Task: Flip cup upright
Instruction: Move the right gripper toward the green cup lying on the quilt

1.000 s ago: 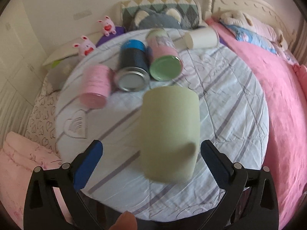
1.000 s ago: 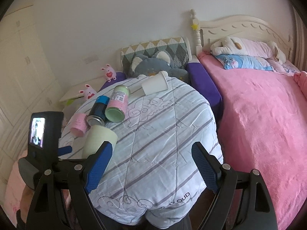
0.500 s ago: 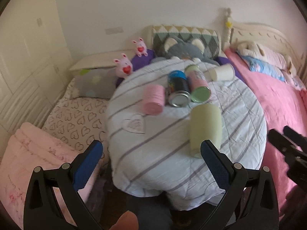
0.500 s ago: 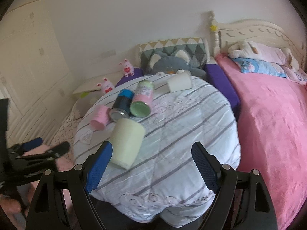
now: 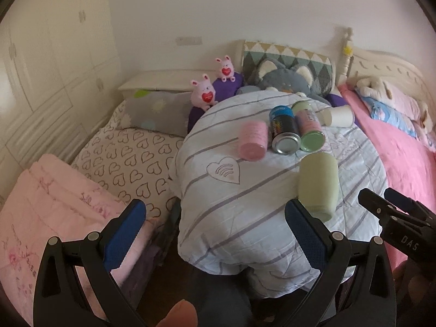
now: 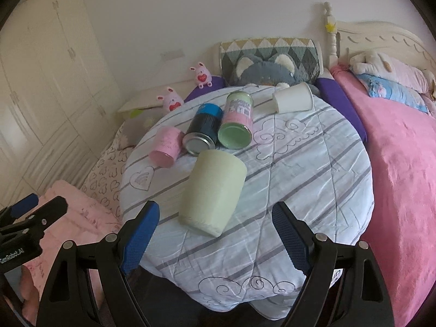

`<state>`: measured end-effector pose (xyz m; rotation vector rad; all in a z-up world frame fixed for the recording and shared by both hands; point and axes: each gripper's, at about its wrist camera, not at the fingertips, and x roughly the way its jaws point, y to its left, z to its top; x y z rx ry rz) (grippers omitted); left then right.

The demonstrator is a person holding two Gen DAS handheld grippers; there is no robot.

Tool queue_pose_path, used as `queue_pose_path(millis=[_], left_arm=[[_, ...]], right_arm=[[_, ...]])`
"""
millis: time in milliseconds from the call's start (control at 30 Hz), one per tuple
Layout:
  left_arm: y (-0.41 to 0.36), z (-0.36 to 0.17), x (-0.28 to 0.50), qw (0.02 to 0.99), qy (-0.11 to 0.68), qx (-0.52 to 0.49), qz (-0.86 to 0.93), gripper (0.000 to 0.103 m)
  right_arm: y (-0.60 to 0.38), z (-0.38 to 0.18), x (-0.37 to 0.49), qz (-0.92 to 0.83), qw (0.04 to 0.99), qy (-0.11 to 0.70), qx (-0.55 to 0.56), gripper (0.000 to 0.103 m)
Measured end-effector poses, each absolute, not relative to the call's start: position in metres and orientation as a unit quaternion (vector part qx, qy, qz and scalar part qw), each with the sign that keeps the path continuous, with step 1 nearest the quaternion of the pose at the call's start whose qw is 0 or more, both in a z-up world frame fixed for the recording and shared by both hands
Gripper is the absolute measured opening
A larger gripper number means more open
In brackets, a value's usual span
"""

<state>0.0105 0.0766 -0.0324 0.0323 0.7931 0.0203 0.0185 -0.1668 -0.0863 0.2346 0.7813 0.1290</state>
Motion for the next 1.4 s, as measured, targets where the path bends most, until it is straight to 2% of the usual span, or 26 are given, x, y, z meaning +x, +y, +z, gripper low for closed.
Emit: queue_pose_path(millis=[1400], left_arm=[[0.081, -0.029, 0.008, 0.922, 0.385, 0.022, 0.020, 0.103]], right_arm=[[-0.141, -0.084, 0.029, 0.084, 0.913, 0.390, 0.088, 0.086]])
